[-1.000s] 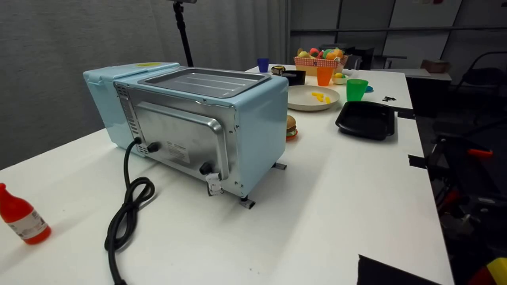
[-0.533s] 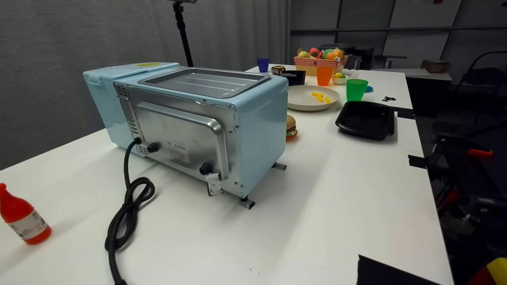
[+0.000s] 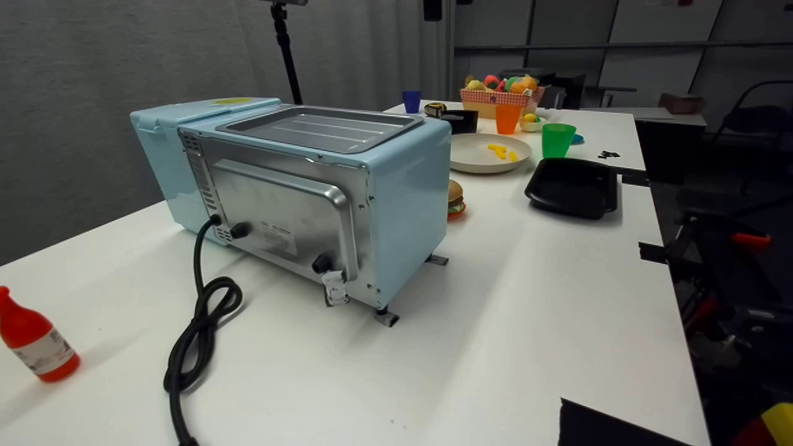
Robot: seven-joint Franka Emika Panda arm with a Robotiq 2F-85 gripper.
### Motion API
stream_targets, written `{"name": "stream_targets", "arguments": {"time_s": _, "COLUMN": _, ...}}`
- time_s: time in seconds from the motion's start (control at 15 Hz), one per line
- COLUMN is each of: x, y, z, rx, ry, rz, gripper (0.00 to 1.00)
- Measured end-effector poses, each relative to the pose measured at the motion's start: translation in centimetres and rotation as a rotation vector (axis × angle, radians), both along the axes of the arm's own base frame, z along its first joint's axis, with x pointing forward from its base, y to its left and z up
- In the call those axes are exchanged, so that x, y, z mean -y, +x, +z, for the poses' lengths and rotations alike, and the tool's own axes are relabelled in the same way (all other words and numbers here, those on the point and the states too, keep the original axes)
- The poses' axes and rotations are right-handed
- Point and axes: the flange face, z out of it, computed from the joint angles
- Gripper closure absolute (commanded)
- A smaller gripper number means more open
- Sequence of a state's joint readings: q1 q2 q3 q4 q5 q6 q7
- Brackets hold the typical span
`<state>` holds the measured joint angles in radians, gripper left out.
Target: Put two of the yellow objects on the plate into the green cup
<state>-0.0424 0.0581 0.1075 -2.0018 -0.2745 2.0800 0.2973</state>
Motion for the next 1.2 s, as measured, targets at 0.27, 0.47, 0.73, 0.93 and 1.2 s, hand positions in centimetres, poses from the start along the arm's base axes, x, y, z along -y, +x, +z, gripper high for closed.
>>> {"name": "stream_targets", "arguments": {"time_s": 0.27, "x": 5.5, "y": 5.3, "z": -2.1, "rx": -0.054, "ry": -0.015, "rz": -0.108, "gripper": 0.00}}
{"name": "stream_targets", "arguments": {"time_s": 0.47, "x": 9.2, "y": 8.2, "z": -3.4, "rx": -0.099, "ry": -0.036, "rz": -0.183, "gripper": 0.00}}
{"name": "stream_targets", "arguments": {"time_s": 0.73, "x": 12.4, "y": 11.1, "z": -4.3, "rx": -0.144, "ry": -0.067, "rz": -0.253, "gripper": 0.00}}
{"name": "stream_targets", "arguments": {"time_s": 0.93, "x": 12.6, "y": 12.0, "z": -4.6, "rx": -0.146, "ry": -0.072, "rz": -0.259, "gripper": 0.00}}
{"name": "stream_targets", "arguments": {"time_s": 1.2, "x": 12.6, "y": 12.1, "z": -4.5, "rx": -0.142, "ry": -0.073, "rz": -0.259, "gripper": 0.00}}
